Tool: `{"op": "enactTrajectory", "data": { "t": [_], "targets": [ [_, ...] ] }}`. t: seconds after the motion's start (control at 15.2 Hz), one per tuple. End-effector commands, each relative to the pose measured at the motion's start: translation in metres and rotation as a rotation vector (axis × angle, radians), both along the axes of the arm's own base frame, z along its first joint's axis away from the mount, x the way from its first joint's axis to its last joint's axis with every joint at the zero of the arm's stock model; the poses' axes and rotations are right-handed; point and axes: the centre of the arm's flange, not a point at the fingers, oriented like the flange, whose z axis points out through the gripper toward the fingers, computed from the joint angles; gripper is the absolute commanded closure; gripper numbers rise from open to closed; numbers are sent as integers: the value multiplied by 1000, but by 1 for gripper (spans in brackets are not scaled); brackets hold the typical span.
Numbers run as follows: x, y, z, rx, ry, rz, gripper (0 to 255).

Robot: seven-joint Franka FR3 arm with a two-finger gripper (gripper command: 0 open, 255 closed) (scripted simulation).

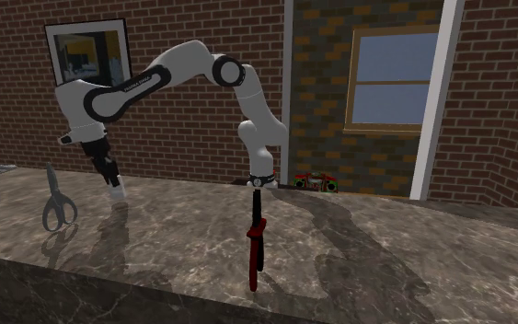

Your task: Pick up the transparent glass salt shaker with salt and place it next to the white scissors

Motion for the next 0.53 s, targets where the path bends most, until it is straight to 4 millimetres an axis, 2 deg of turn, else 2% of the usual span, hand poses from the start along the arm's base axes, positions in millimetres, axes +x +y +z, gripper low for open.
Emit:
{"op": "enactTrajectory", "data": {
  "t": [0.0,0.4,0.46],
  "targets": [
    [1,0,-3,0,-1,0,255],
    [1,0,-3,0,-1,0,255],
    [1,0,-3,0,-1,0,0]
  ]
}}
